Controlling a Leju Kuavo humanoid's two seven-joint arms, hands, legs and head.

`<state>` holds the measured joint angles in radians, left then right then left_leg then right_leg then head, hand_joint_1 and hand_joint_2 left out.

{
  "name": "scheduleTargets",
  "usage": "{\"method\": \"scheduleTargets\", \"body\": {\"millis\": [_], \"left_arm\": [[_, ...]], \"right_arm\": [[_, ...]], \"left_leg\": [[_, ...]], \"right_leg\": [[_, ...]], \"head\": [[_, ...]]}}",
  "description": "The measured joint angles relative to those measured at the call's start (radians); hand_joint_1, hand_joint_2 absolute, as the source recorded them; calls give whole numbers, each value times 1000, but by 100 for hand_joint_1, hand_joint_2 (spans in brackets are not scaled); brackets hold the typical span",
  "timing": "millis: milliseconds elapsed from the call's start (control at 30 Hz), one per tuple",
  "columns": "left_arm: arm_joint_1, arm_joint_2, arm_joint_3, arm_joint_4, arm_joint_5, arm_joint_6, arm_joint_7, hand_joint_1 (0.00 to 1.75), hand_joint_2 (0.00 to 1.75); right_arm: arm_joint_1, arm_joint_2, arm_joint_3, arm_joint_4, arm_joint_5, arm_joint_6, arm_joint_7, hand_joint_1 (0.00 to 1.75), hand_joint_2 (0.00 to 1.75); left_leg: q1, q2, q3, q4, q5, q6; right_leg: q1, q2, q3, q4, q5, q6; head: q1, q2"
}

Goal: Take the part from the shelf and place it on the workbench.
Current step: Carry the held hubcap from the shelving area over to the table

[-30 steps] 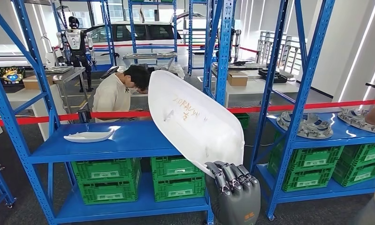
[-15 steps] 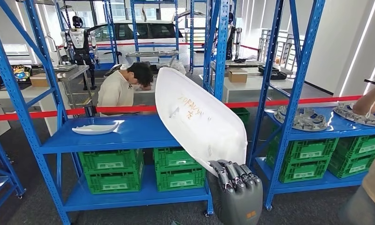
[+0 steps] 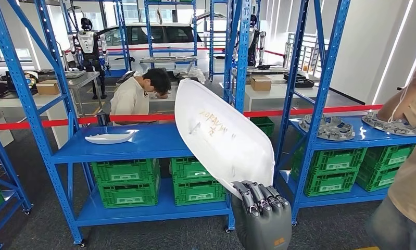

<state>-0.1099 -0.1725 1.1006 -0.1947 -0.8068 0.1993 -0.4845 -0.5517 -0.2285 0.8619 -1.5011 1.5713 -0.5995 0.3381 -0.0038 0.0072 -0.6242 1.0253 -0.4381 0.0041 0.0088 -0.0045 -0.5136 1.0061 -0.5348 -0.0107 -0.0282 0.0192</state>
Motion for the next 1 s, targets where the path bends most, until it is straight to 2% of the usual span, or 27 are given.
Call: {"method": "scheduleTargets", "body": {"millis": [100, 133, 233, 367, 467, 533, 600, 667, 700, 733, 767, 833, 867, 900, 933, 1000], "left_arm": [[0, 2, 0, 0, 0, -7, -12, 0, 175], [0, 2, -1, 0, -1, -16, -21, 0, 175], [1, 5, -6, 0, -2, -64, -46, 0, 175], [2, 12, -10, 0, -7, -86, -54, 0, 175], [2, 17, -13, -1, -12, -86, -53, 0, 175], [2, 16, -14, -1, -13, -86, -53, 0, 175], [2, 14, -14, 0, -13, -86, -52, 0, 175], [2, 14, -14, 0, -13, -85, -50, 0, 175], [3, 14, -14, 0, -12, -85, -49, 0, 175], [4, 14, -14, 0, -12, -85, -47, 0, 175], [4, 14, -14, 0, -11, -85, -46, 0, 175], [5, 13, -14, 0, -10, -85, -45, 0, 175], [5, 14, -14, -1, -10, -85, -44, 0, 175], [5, 15, -14, -1, -10, -85, -44, 0, 175], [6, 15, -14, -2, -10, -86, -44, 0, 175], [8, 13, -14, -2, -10, -90, -45, 0, 175]], "right_arm": [[3, -2, 2, -3, 0, 2, -3, 175, 175], [5, -2, 2, -3, 0, 3, -6, 175, 175], [16, -3, 2, -5, 0, 11, -21, 175, 175], [28, -5, -1, -12, 0, 15, -34, 175, 175], [33, -6, -3, -14, 0, 11, -39, 175, 175], [35, -7, -8, -19, 0, 9, -40, 175, 175], [36, -8, -14, -23, 0, 8, -41, 175, 175], [41, -12, -16, -23, 0, 9, -41, 175, 175], [45, -13, -16, -23, 0, 10, -41, 175, 175], [48, -14, -16, -23, 0, 12, -41, 175, 175], [50, -15, -16, -23, 0, 14, -41, 175, 175], [50, -15, -16, -23, 0, 16, -41, 175, 175], [50, -15, -16, -23, 0, 18, -41, 175, 175], [51, -16, -15, -24, 0, 18, -41, 175, 175], [51, -16, -16, -25, 0, 19, -40, 175, 175], [52, -18, -16, -28, 0, 19, -39, 175, 175]], "left_leg": [[-1, 1, -1, -6, 4, 17], [0, 1, -1, -10, 10, 16], [1, 0, -2, -17, 25, -2], [1, -1, -3, -20, 33, -7], [-3, -3, -4, -21, 33, 7], [3, -3, 7, -47, 45, 14], [14, -3, 19, -78, 61, 15], [18, -4, 16, -85, 67, 12], [21, -6, 12, -83, 68, 9], [24, -8, 6, -80, 69, 4], [30, -10, 1, -74, 69, -2], [44, -15, -17, -49, 64, -21], [48, -18, -27, -31, 59, -33], [50, -20, -36, -16, 52, -45], [50, -22, -41, -7, 47, -54], [52, -24, -43, -7, 44, -68]], "right_leg": [[0, 1, -4, -7, 7, 3], [1, 1, -7, -6, 9, 0], [3, 1, -14, -2, 15, -9], [2, 1, -18, -1, 20, -13], [-3, 0, -17, -4, 23, -7], [-1, 0, -14, -7, 21, -1], [-1, 2, -34, 38, -16, 9], [-12, 4, -91, 158, -84, 23], [-20, 4, -117, 213, -107, 30], [-27, 4, -131, 242, -113, 38], [-35, 4, -126, 233, -99, 47], [-51, 3, -68, 119, -41, 69], [-55, 5, -44, 67, -21, 75], [-56, 6, -30, 36, -12, 70], [-54, 7, -31, 32, -14, 60], [-48, 9, -39, 47, -17, 29]], "head": [[0, 0], [0, 0], [0, 0], [0, 0], [0, 0], [0, 0], [0, 0], [1, 0], [1, 0], [1, 0], [1, 0], [1, 0], [1, 0], [0, 0], [0, 0], [-2, 0]]}}
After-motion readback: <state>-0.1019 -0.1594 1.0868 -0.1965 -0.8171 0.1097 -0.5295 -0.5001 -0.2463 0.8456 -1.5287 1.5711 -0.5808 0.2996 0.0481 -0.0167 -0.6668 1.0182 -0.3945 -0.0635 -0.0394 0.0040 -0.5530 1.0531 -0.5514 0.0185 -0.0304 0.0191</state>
